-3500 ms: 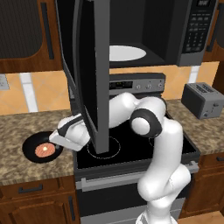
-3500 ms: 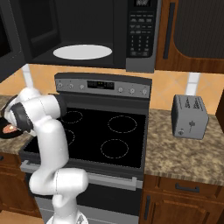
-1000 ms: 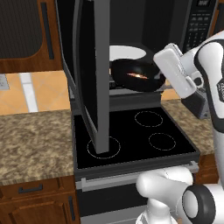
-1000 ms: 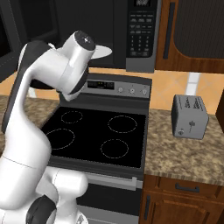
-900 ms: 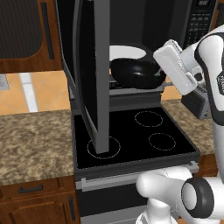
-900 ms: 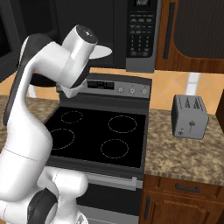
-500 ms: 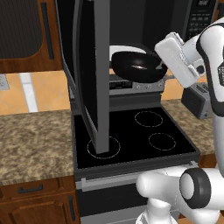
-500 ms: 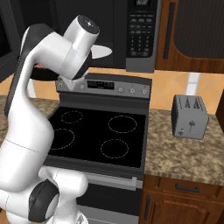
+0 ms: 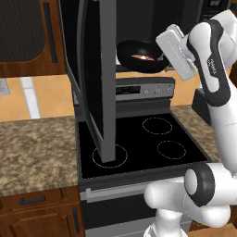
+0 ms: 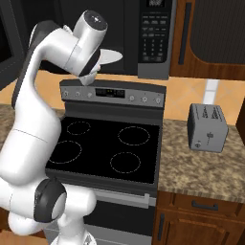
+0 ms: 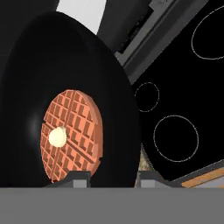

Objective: Open the microwave, place the bowl with waffle inside the microwave, then close the microwave door and turn it on.

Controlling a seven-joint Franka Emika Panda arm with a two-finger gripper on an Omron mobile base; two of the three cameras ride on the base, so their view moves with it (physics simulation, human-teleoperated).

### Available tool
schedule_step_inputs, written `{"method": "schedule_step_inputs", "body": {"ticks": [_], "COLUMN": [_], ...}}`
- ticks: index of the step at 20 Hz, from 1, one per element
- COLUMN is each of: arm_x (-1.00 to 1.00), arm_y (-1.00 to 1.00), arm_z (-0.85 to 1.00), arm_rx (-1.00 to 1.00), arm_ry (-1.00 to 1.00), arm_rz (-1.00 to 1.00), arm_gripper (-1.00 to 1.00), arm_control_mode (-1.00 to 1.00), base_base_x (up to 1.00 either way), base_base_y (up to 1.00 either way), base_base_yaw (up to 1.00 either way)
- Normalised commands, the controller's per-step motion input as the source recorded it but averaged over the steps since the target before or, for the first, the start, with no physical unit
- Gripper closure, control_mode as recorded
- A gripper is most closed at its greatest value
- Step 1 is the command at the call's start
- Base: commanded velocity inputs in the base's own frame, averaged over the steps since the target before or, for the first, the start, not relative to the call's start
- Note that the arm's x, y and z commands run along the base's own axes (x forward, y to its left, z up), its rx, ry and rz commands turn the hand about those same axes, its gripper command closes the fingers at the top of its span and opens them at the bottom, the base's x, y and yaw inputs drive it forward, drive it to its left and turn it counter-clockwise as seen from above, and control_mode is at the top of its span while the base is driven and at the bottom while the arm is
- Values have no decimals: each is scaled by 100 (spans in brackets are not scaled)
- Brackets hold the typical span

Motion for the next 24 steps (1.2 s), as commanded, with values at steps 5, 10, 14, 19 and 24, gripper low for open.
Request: {"method": "schedule_step_inputs", "body": {"ticks": [5, 10, 14, 19, 24], "arm_x": [84, 88, 88, 72, 62], "arm_y": [0, 0, 0, 8, 26], "arm_z": [5, 2, 0, -7, -12], "arm_rx": [0, 0, 0, 0, 0], "arm_ry": [-9, 0, 2, 7, 17], "arm_rz": [-25, -22, -19, -8, 0], "arm_gripper": [100, 100, 100, 100, 100], "arm_control_mode": [-100, -100, -100, -100, -100], "base_base_x": [0, 0, 0, 0, 0], "base_base_y": [0, 0, 0, 0, 0], "base_base_yaw": [0, 0, 0, 0, 0]}}
